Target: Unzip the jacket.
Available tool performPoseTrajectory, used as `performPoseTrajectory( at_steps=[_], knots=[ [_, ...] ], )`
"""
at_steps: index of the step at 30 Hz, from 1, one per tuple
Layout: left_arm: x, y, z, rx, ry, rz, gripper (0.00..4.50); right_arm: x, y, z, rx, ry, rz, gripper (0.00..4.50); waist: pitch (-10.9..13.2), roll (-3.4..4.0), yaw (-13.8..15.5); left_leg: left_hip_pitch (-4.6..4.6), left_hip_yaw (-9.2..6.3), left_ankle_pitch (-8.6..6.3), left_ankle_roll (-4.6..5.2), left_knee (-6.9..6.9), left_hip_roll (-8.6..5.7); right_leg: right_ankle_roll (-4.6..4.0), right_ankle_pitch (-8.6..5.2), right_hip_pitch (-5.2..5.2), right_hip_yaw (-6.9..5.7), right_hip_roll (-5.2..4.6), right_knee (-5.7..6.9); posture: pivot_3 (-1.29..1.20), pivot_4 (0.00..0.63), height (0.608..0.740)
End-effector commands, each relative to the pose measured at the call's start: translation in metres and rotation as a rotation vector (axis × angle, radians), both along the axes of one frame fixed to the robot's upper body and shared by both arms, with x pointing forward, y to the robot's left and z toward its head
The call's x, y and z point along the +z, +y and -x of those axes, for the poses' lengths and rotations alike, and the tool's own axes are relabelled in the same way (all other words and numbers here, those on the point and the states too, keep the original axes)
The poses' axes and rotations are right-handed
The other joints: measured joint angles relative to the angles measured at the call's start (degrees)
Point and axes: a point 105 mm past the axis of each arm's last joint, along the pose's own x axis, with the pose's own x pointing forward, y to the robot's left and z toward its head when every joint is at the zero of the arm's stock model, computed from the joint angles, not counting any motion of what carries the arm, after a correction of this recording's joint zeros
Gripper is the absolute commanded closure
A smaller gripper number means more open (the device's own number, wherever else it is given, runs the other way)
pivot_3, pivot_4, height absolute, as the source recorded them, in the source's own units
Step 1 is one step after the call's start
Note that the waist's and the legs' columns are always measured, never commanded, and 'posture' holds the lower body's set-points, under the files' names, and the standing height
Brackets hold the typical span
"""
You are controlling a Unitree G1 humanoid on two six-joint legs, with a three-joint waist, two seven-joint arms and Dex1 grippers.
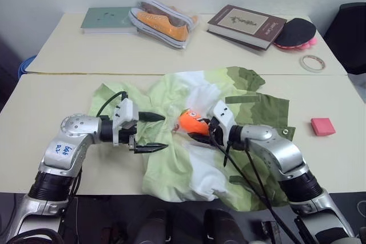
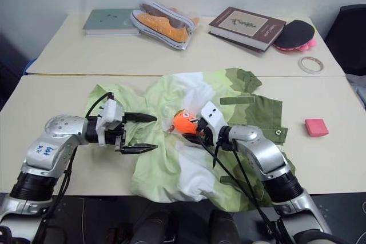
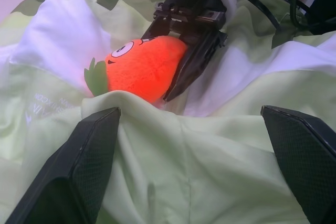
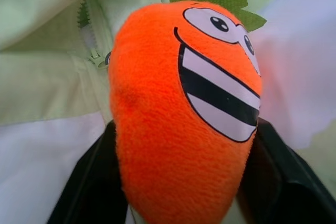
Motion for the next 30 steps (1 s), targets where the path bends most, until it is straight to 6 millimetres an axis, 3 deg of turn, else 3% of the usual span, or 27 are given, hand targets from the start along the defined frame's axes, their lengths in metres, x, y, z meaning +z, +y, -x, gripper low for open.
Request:
performPoseTrajectory(
  at_steps=[1, 5, 9, 13, 18, 20, 23, 27, 30],
  knots=[
    [0.004, 0.022, 0.007, 0.014, 0.011, -0.053, 0.00, 0.016, 0.005, -0.001, 0.011, -0.082, -0.044, 3.09, 0.0, -0.01, -0.2, 0.02, 0.01, 0.01, -0.02, 0.00, 0.01, 0.00, 0.00, 0.00, 0.02, 0.00, 0.01, 0.00, 0.150, 0.740],
    [0.004, 0.056, 0.016, 0.118, 0.081, -0.062, 0.00, 0.017, 0.003, 0.002, 0.017, -0.094, -0.064, 4.26, 0.0, -0.01, -0.8, 0.08, 0.10, 0.04, -0.12, -0.04, 0.22, 0.00, 0.00, -0.04, 0.15, 0.18, 0.02, 0.00, 0.150, 0.740],
    [-0.005, 0.095, 0.045, 0.207, 0.290, -0.102, 0.00, 0.014, 0.005, 0.009, 0.041, -0.092, -0.076, 4.34, 0.0, -0.02, -1.3, 0.08, 0.07, 0.01, -0.16, -0.07, 0.26, -0.01, 0.00, -0.04, 0.21, 0.18, 0.00, 0.00, 0.150, 0.740],
    [0.046, 0.093, 0.038, 0.239, 0.230, 0.130, 0.00, 0.013, 0.006, 0.015, 0.074, -0.081, -0.077, 4.34, 0.1, -0.10, -0.5, 0.01, -0.15, 0.00, -0.17, -0.03, 0.26, -0.02, -0.01, -0.01, 0.37, 0.09, 0.00, 0.00, 0.150, 0.740],
    [0.078, 0.074, 0.026, 0.174, 0.154, 0.155, 0.00, 0.012, 0.001, 0.015, 0.075, -0.080, -0.057, 4.34, 0.0, -0.14, 0.1, 0.01, -0.24, -0.01, -0.21, 0.02, 0.13, -0.03, -0.01, -0.02, 0.35, -0.16, 0.10, 0.00, 0.150, 0.740],
    [0.062, 0.060, 0.017, 0.126, 0.106, 0.064, 0.00, 0.013, 0.000, 0.015, 0.080, -0.084, -0.058, 4.34, 0.0, -0.14, 0.0, 0.05, -0.12, -0.01, -0.20, -0.03, 0.09, -0.02, -0.01, -0.04, 0.30, 0.08, 0.11, 0.00, 0.150, 0.740],
    [0.023, 0.042, -0.003, 0.063, 0.016, -0.111, 0.00, 0.015, 0.000, 0.014, 0.085, -0.094, -0.057, 4.34, 0.0, -0.14, 0.1, 0.18, 0.15, -0.01, -0.18, -0.09, 0.08, -0.02, -0.01, -0.03, 0.28, 0.15, 0.12, 0.00, 0.150, 0.740],
    [-0.008, 0.008, -0.025, -0.007, -0.057, -0.145, 0.00, 0.016, 0.001, 0.016, 0.096, -0.092, -0.052, 4.34, 0.1, -0.26, 0.2, 0.13, 0.26, 0.01, -0.15, 0.02, 0.18, -0.02, -0.01, -0.06, 0.31, 0.27, 0.12, 0.00, 0.150, 0.740],
    [-0.035, -0.002, -0.031, -0.034, -0.037, -0.215, 0.00, 0.018, -0.008, 0.019, 0.088, -0.083, -0.039, 4.34, 0.1, -0.29, 0.1, 0.09, 0.26, 0.01, -0.15, 0.05, 0.19, -0.02, 0.00, -0.09, 0.31, 0.25, 0.12, 0.00, 0.150, 0.740]
  ],
)
